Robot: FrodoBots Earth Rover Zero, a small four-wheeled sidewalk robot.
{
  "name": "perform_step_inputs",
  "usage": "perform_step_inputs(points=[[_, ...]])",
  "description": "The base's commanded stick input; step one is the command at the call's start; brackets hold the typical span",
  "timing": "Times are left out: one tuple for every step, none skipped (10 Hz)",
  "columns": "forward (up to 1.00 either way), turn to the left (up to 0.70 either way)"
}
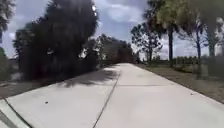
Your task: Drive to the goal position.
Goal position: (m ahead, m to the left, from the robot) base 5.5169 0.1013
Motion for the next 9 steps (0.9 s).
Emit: perform_step_inputs(points=[[0.83, 0.0], [0.84, -0.01], [0.83, -0.3], [0.83, -0.32], [0.83, -0.33], [0.83, -0.33], [0.83, -0.33], [0.83, -0.05], [0.83, 0.0]])
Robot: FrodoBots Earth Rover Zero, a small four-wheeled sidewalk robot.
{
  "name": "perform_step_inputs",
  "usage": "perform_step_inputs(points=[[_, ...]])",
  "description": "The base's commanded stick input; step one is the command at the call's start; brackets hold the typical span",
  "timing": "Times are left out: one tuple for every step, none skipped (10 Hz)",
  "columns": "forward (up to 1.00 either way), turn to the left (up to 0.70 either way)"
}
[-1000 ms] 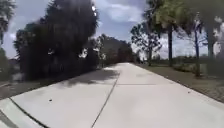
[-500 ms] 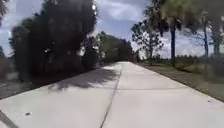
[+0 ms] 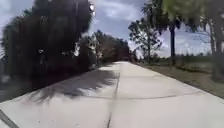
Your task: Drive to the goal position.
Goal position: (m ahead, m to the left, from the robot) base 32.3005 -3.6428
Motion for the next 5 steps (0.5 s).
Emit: perform_step_inputs(points=[[0.83, 0.0], [0.83, 0.0], [0.84, 0.0], [0.83, 0.0], [0.85, 0.0]])
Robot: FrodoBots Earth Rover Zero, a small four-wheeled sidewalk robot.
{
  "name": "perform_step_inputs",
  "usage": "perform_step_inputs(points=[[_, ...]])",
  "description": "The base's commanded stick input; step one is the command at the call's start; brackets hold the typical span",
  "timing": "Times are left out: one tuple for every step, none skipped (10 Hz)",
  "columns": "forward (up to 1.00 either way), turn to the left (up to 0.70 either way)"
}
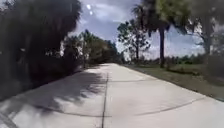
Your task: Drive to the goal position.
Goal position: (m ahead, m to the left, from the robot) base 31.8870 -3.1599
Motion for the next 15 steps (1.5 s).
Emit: perform_step_inputs(points=[[0.85, 0.0], [0.85, 0.0], [0.85, 0.0], [0.85, 0.0], [0.85, 0.0], [0.85, 0.0], [0.85, 0.0], [0.85, 0.0], [0.85, 0.0], [0.85, 0.0], [0.85, 0.0], [0.85, 0.0], [0.85, 0.0], [0.85, 0.0], [0.85, 0.0]])
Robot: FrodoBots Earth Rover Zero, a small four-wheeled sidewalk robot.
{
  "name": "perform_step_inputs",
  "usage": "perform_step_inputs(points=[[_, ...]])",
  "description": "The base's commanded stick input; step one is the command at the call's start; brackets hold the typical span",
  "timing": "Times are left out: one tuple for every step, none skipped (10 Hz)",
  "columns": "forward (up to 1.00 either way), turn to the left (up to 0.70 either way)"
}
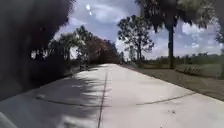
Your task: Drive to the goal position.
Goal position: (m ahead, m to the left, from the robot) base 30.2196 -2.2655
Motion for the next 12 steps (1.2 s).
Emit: perform_step_inputs(points=[[0.85, 0.0], [0.85, 0.0], [0.85, 0.0], [0.85, 0.0], [0.85, 0.0], [0.85, 0.0], [0.85, 0.0], [0.85, 0.0], [0.85, 0.0], [0.85, 0.0], [0.85, 0.0], [0.85, 0.0]])
